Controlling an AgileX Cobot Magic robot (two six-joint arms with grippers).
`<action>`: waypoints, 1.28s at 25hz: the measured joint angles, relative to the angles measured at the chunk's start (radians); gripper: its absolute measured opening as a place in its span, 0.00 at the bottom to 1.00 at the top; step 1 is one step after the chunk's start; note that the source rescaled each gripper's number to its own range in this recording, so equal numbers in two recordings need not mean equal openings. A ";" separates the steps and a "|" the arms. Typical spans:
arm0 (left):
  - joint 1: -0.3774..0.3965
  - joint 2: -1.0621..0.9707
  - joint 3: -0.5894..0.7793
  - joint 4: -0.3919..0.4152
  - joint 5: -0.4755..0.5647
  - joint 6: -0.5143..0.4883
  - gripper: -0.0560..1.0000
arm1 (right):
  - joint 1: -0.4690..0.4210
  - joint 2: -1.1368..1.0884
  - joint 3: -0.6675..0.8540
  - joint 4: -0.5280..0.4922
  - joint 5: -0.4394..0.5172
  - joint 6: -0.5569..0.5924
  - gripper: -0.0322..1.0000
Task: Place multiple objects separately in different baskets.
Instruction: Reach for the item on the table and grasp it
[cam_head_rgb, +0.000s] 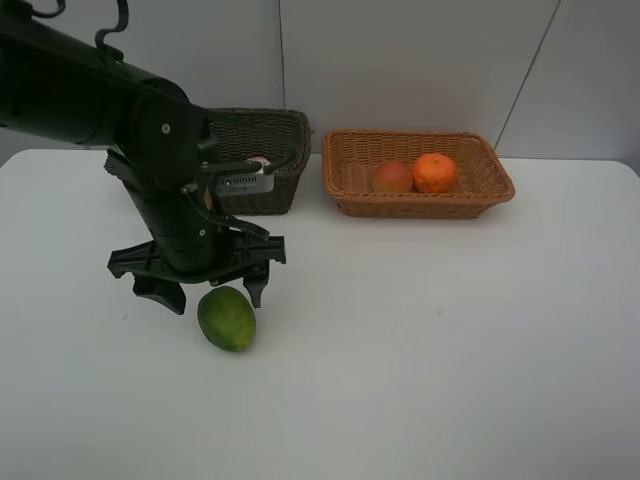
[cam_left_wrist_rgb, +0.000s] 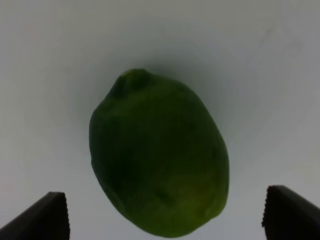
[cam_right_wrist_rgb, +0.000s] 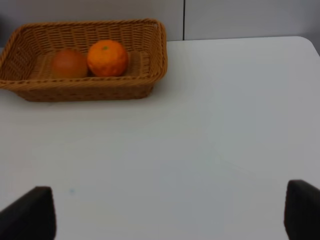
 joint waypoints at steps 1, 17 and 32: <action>0.000 0.005 0.000 0.002 -0.008 -0.006 1.00 | 0.000 0.000 0.000 0.000 0.000 0.000 1.00; 0.000 0.095 0.000 0.008 -0.045 -0.044 1.00 | 0.000 0.000 0.000 0.000 0.000 0.000 1.00; 0.000 0.156 0.000 0.009 -0.045 -0.047 0.82 | 0.000 0.000 0.000 0.000 0.000 0.000 1.00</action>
